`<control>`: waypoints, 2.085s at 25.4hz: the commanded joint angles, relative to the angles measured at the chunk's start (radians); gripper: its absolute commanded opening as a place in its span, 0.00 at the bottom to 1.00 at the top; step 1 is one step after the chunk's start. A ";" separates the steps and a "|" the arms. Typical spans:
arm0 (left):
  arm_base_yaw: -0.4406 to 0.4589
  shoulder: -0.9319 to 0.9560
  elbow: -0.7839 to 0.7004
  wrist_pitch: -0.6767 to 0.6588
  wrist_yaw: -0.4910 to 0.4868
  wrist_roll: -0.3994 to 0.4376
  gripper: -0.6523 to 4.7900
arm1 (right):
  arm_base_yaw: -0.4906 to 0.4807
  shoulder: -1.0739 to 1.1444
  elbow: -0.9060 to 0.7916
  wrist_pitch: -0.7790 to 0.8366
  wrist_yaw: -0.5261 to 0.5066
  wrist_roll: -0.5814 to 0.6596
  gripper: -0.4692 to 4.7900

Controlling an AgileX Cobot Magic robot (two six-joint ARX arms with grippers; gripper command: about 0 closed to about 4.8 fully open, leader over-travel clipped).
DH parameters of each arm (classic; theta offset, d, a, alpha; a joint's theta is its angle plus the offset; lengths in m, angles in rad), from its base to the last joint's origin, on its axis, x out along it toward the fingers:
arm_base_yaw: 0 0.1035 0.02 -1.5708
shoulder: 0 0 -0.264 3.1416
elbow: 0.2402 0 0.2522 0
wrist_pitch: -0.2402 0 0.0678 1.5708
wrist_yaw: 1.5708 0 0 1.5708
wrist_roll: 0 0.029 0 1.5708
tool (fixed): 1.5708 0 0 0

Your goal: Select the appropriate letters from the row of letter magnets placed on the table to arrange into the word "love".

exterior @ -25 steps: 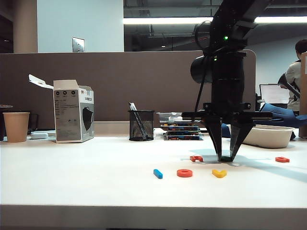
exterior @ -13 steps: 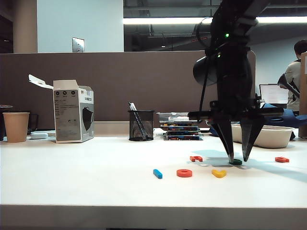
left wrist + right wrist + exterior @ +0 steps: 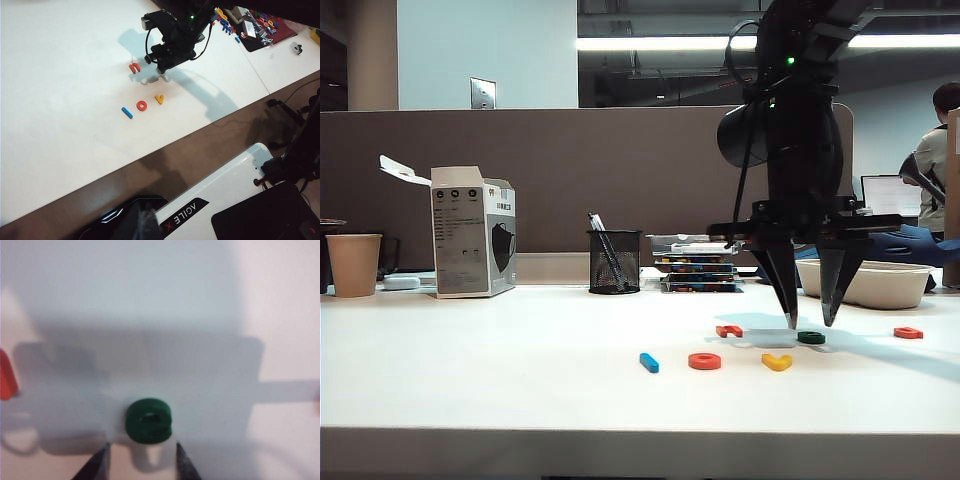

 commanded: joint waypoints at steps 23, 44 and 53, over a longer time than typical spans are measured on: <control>0.000 -0.002 0.003 0.001 0.003 0.008 0.11 | -0.020 0.011 -0.005 0.058 0.000 -0.047 0.40; 0.000 -0.002 0.003 0.000 0.003 0.008 0.11 | -0.020 0.038 -0.021 0.042 -0.025 -0.054 0.40; 0.000 -0.002 0.003 0.000 0.003 0.008 0.11 | -0.020 0.039 -0.021 0.042 -0.021 -0.054 0.39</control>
